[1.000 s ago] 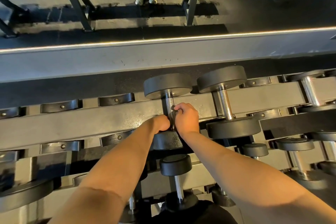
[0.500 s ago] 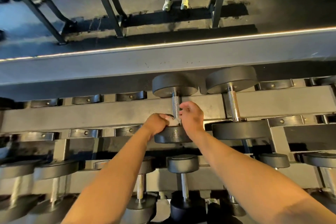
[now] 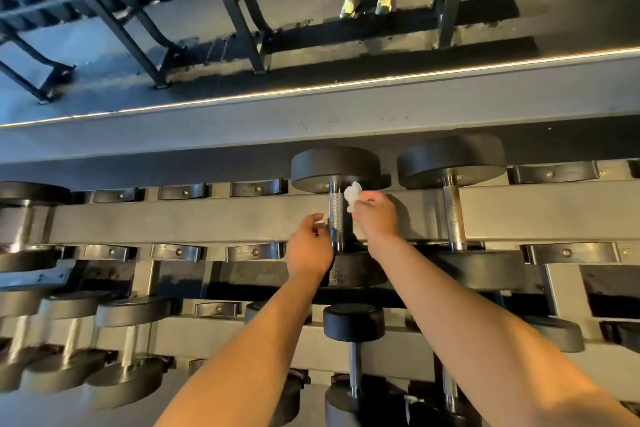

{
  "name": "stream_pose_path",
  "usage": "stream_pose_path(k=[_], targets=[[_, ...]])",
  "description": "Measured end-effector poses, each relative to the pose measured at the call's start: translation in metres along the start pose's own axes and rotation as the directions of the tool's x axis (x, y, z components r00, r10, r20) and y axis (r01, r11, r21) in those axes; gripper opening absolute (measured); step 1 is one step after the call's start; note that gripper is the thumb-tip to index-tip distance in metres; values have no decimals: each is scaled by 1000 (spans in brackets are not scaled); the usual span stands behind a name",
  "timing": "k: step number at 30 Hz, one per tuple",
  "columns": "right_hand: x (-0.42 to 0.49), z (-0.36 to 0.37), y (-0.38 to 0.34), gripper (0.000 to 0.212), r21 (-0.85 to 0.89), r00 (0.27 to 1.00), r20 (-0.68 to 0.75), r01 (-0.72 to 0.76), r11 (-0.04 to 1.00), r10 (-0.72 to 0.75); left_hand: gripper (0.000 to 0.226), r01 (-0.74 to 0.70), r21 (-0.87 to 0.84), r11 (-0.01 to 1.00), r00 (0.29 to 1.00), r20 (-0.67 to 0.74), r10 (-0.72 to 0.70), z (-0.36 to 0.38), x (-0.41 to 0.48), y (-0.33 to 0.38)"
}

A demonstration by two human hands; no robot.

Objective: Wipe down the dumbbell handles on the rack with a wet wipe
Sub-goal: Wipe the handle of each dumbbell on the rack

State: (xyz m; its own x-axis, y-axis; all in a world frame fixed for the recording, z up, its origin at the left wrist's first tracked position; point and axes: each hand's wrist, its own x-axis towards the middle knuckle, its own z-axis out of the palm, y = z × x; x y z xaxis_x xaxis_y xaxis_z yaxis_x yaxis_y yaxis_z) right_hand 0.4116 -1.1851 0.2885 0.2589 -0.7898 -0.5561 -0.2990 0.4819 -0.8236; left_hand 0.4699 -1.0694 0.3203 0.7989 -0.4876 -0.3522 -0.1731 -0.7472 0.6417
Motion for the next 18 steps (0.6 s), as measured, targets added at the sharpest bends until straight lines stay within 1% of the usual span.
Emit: stream_pose_path(k=[1, 3, 5, 7, 10, 12, 14, 18], targets=[[6, 4, -1, 20, 60, 998, 37, -47, 997, 45, 34, 5, 25, 1000, 1000, -5, -5, 1, 1, 2], [13, 14, -5, 22, 129, 994, 75, -90, 988, 81, 33, 11, 54, 998, 1000, 3, -12, 3, 2, 3], [15, 24, -4, 20, 159, 996, 58, -82, 984, 74, 33, 7, 47, 999, 1000, -6, -7, 4, 3, 2], [13, 26, -1, 25, 139, 997, 49, -65, 988, 58, 32, 3, 49, 999, 1000, -13, -2, 4, 5, 1], [15, 20, 9, 43, -20, 991, 101, -85, 996, 87, 30, -3, 32, 999, 1000, -13, 3, 5, 6, -1], [17, 13, 13, 42, -123, 978, 149, -128, 984, 145, 29, 0, 21, 1000, 1000, -16, 1, 4, 6, -1], [19, 9, 13, 39, -235, 964, 195, -133, 963, 181, 30, 8, 9, 1000, 1000, -16, -8, 4, 5, -1], [19, 9, 14, 36, -518, 900, 355, -36, 854, 253, 31, 15, -15, 1000, 1000, -17, -15, 4, 6, -1]])
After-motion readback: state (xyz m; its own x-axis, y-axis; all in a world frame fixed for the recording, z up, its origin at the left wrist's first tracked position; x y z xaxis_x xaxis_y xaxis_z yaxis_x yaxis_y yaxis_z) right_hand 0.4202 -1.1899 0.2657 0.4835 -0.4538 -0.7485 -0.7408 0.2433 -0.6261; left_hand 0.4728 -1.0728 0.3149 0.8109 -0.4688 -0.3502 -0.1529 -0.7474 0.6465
